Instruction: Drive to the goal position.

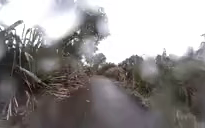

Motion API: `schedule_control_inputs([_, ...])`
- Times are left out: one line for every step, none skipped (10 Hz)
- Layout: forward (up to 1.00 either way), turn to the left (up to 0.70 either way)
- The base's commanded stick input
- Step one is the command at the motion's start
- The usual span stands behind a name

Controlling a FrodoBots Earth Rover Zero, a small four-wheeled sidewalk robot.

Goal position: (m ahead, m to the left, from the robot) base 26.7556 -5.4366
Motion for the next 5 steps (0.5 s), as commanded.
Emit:
schedule_control_inputs([0.85,0.00])
schedule_control_inputs([0.85,0.00])
schedule_control_inputs([0.85,0.00])
schedule_control_inputs([0.85,0.00])
schedule_control_inputs([0.85,0.00])
